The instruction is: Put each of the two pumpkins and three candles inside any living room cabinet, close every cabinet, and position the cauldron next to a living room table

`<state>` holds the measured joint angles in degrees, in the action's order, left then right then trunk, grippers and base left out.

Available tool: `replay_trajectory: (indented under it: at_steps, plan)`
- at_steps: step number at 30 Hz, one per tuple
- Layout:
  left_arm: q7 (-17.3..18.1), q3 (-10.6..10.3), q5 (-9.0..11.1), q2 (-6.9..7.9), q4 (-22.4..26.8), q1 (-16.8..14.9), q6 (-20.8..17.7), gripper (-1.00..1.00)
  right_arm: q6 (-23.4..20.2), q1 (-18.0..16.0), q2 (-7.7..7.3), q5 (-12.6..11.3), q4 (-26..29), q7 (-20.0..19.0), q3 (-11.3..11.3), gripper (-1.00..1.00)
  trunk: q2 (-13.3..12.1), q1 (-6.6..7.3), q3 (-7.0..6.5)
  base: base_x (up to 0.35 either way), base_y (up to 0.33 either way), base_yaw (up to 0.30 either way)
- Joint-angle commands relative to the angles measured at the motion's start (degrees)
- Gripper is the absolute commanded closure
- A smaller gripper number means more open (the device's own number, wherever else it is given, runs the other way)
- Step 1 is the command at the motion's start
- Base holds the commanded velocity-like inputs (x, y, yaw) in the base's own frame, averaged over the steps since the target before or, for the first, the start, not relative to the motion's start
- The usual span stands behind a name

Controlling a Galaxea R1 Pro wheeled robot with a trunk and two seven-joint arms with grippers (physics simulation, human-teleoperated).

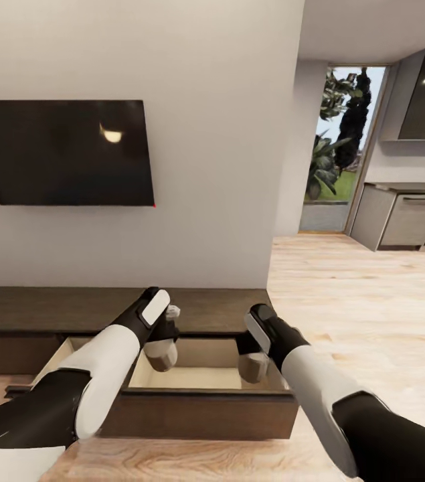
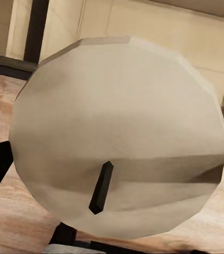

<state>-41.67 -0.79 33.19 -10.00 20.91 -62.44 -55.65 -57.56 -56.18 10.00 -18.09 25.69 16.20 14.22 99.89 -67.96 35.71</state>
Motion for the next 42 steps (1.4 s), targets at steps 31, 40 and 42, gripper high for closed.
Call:
replay_trajectory:
  at_steps: [31,40,42]
  plan:
    - [1.90,0.18,3.55,0.00,-14.19,-13.93,-1.73,1.00,0.32,-10.34,0.00,-5.73,-2.14,0.44,-0.52,1.00,12.48,-6.81,5.64,0.000,0.000,0.000]
    - [1.86,0.25,5.34,0.00,-13.35,-13.94,-1.44,1.00,0.38,-10.35,0.00,-5.73,-1.55,0.41,-0.43,1.00,16.09,-8.79,7.25,0.000,0.000,0.000]
    - [1.78,0.18,6.54,0.00,-12.46,-13.94,-1.40,1.00,0.26,-10.35,0.00,-5.67,-1.59,0.41,-0.40,1.00,16.89,-9.23,7.61,0.000,0.000,0.000]
